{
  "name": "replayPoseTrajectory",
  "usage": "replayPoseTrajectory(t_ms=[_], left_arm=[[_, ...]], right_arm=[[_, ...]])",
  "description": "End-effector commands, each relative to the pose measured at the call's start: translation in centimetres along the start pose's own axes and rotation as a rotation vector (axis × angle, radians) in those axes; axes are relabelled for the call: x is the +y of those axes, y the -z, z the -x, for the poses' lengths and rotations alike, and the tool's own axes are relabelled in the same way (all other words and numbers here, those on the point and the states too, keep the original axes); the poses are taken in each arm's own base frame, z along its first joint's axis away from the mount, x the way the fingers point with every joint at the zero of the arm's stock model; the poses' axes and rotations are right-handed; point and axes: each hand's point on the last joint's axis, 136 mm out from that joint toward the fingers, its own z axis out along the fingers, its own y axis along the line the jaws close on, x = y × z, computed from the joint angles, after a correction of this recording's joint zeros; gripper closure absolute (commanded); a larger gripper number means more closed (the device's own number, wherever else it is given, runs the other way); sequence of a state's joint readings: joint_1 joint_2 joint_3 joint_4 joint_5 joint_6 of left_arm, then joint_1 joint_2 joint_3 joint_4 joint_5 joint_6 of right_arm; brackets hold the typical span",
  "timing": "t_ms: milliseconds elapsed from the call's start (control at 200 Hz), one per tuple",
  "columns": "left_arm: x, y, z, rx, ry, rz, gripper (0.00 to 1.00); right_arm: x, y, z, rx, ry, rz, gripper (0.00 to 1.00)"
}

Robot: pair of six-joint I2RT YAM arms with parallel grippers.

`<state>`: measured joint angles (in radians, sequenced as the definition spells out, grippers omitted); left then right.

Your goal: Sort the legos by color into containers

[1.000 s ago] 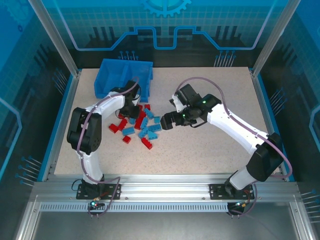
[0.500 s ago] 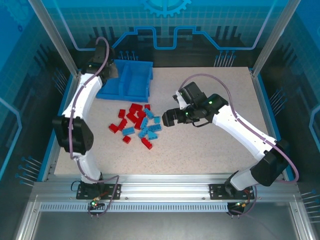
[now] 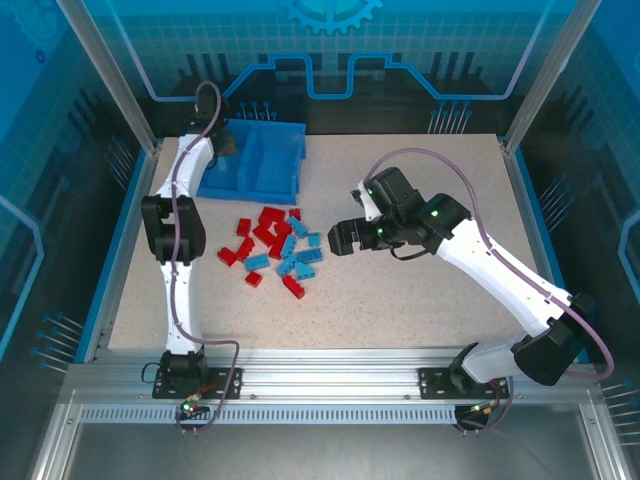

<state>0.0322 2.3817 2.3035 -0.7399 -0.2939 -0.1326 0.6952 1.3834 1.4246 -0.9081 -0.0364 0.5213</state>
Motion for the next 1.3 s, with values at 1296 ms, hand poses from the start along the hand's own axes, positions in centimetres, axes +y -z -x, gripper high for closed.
replayPoseTrajectory(t_ms=[1296], left_arm=[[3.3,12.1,-28.1,0.458,0.675,-0.024,0.34]], right_arm=[[1.9,-5.8,1.1,0.110,0.054,0.021,0.00]])
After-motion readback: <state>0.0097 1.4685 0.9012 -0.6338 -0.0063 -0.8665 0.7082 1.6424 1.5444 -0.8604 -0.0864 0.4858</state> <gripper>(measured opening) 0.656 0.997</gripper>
